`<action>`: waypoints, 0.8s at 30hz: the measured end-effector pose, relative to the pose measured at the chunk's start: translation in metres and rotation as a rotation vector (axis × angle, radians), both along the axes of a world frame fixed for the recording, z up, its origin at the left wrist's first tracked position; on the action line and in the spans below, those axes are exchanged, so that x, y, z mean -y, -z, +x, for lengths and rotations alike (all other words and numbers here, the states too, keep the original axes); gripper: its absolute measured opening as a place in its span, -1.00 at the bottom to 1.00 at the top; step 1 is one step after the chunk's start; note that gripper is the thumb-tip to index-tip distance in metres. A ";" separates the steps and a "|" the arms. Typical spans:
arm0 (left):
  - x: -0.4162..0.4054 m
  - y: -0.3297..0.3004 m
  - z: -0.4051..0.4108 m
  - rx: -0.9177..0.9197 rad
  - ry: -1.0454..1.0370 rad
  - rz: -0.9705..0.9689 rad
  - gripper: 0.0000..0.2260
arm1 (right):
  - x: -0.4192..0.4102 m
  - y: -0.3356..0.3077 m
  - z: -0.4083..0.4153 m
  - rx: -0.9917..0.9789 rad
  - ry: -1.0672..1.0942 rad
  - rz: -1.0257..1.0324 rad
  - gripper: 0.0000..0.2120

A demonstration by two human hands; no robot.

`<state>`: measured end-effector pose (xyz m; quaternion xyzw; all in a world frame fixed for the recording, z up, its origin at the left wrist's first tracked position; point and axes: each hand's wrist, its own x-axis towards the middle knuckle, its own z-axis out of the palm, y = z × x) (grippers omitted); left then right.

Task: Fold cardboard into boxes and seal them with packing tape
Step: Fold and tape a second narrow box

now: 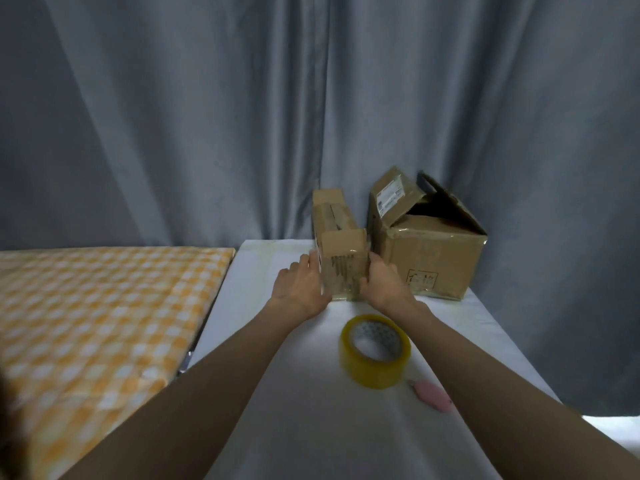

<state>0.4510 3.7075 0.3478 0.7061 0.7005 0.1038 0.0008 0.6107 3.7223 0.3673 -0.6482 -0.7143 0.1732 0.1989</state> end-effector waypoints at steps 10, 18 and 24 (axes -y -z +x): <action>0.110 -0.043 -0.057 -0.158 -0.068 -0.023 -0.45 | 0.094 -0.027 -0.027 0.138 -0.090 0.091 -0.57; 0.237 -0.074 -0.167 -0.162 -0.305 0.052 -0.47 | 0.172 -0.041 -0.137 0.118 -0.320 0.117 -0.47; 0.315 -0.081 -0.256 -0.123 -0.547 0.034 -0.51 | 0.225 -0.042 -0.233 0.077 -0.507 0.142 -0.53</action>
